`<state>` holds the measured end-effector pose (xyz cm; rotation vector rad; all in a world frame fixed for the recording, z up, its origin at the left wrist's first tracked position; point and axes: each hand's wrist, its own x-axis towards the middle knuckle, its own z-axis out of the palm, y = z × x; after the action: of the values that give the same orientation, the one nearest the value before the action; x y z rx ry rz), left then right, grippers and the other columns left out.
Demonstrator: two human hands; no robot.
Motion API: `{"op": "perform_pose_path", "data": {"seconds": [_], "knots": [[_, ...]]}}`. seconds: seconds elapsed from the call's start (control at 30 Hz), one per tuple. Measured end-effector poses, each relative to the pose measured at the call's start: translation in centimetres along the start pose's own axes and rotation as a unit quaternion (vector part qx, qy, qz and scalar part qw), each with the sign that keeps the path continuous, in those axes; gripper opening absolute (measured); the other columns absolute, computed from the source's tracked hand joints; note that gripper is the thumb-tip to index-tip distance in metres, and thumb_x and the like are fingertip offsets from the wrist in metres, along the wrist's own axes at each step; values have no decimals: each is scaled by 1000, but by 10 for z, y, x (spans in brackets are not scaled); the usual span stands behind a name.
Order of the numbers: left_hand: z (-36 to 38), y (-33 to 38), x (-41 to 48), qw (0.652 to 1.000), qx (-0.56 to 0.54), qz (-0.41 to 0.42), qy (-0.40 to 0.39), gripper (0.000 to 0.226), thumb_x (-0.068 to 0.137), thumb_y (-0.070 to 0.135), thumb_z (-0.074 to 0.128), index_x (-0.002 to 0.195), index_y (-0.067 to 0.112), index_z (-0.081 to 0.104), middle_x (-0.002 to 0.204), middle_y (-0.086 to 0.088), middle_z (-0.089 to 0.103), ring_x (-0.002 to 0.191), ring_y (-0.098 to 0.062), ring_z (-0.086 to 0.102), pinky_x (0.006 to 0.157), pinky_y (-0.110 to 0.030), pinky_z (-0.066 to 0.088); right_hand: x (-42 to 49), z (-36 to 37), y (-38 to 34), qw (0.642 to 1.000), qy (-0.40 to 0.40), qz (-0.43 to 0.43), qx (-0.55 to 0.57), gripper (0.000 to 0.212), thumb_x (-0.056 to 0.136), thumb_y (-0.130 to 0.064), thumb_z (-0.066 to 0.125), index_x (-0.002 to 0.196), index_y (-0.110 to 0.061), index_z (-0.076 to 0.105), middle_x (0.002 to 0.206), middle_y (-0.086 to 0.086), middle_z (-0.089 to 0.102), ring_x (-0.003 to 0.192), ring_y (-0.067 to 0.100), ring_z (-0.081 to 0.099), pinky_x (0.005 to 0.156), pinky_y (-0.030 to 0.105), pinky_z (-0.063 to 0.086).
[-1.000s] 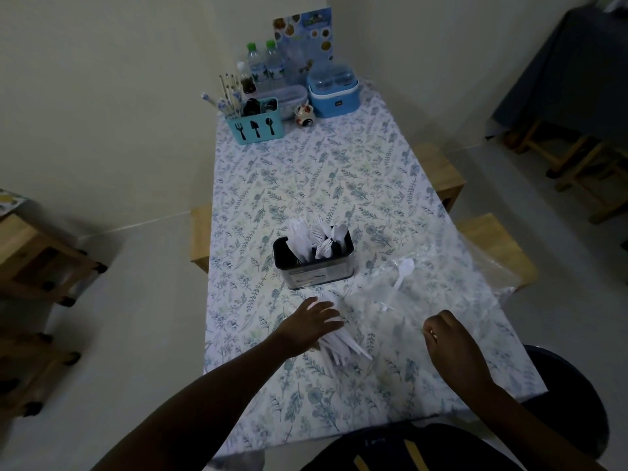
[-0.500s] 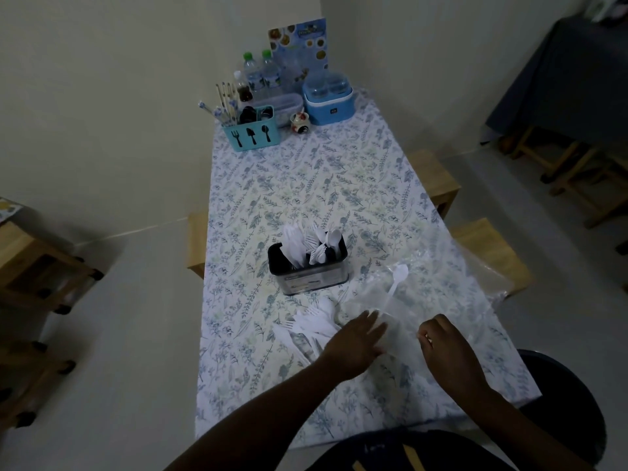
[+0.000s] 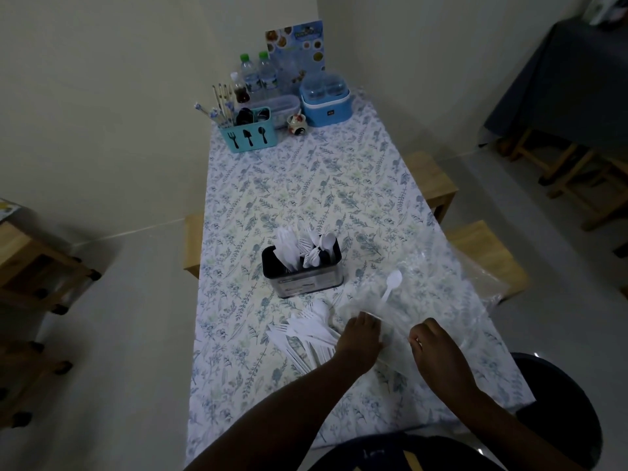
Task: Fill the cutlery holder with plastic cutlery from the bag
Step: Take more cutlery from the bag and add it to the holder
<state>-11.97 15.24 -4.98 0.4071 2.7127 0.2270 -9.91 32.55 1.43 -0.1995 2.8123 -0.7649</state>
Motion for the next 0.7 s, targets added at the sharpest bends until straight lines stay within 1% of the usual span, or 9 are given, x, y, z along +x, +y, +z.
{"op": "perform_pose_path", "data": {"seconds": [0.07, 0.17, 0.3, 0.37, 0.4, 0.43, 0.5, 0.57, 0.7], "knots": [[-2, 0, -4, 1000, -11, 15, 4, 49, 98, 21, 47, 139, -4, 40, 147, -25, 36, 136, -39, 35, 110, -47, 33, 3, 0, 1, 1000, -4, -2, -1, 13, 93, -18, 43, 87, -14, 54, 94, 5, 51, 82, 21, 52, 72, 33, 47], [4, 0, -12, 999, -1, 26, 25, 36, 95, 8, 43, 128, -5, 51, 141, -27, 44, 126, -41, 47, 100, -48, 45, 6, 0, 0, 1000, -5, 1, 2, 13, 94, -17, 44, 87, -13, 54, 94, 6, 51, 83, 23, 53, 72, 34, 46], [9, 1, -24, 999, -17, 18, 46, 30, 90, 3, 47, 117, -3, 59, 130, -23, 53, 114, -38, 53, 91, -45, 52, 7, -4, -2, 1000, -1, 1, -14, 12, 93, -14, 46, 86, -11, 55, 93, 8, 52, 83, 25, 54, 71, 34, 46], [12, 0, -26, 998, -44, 6, 47, 32, 87, 2, 48, 116, -2, 59, 130, -21, 53, 115, -37, 52, 92, -45, 52, 6, -6, -5, 1000, 2, -2, -14, 10, 85, -7, 59, 77, -11, 56, 83, 6, 54, 74, 22, 56, 65, 28, 45], [13, 0, -26, 997, -54, -8, 52, 32, 87, 3, 47, 117, 0, 59, 130, -20, 53, 116, -36, 52, 93, -45, 51, 5, -7, -8, 1000, -18, -3, -7, 16, 78, -2, 67, 71, -11, 56, 76, 5, 54, 67, 20, 56, 60, 25, 44], [14, 1, -25, 996, -69, -26, 58, 32, 89, 5, 45, 118, 1, 58, 130, -19, 52, 117, -35, 51, 95, -44, 50, 5, -6, -6, 999, -6, -24, -21, 19, 75, 0, 70, 69, -11, 56, 74, 4, 53, 64, 19, 56, 58, 23, 43], [15, 3, -25, 992, -89, -65, 66, 32, 94, 10, 40, 120, 2, 57, 128, -17, 51, 117, -33, 50, 96, -42, 49, 8, -5, -3, 1000, 7, -18, 1, 8, 86, -7, 59, 80, -10, 57, 85, 7, 54, 75, 22, 56, 65, 26, 43], [14, 5, -27, 990, -94, -86, 55, 30, 95, 7, 40, 117, -2, 59, 125, -19, 52, 115, -34, 49, 96, -42, 47, 11, -2, 1, 1000, 9, 1, 11, 11, 93, -14, 47, 88, -10, 56, 95, 8, 53, 84, 24, 54, 72, 32, 44], [12, 5, -35, 991, -63, -95, 63, 23, 88, -1, 46, 97, -4, 66, 105, -21, 61, 99, -34, 58, 88, -39, 52, 12, -1, 0, 1000, 0, 2, 26, 12, 94, -15, 46, 89, -10, 56, 96, 9, 53, 85, 24, 53, 73, 34, 45]]}}
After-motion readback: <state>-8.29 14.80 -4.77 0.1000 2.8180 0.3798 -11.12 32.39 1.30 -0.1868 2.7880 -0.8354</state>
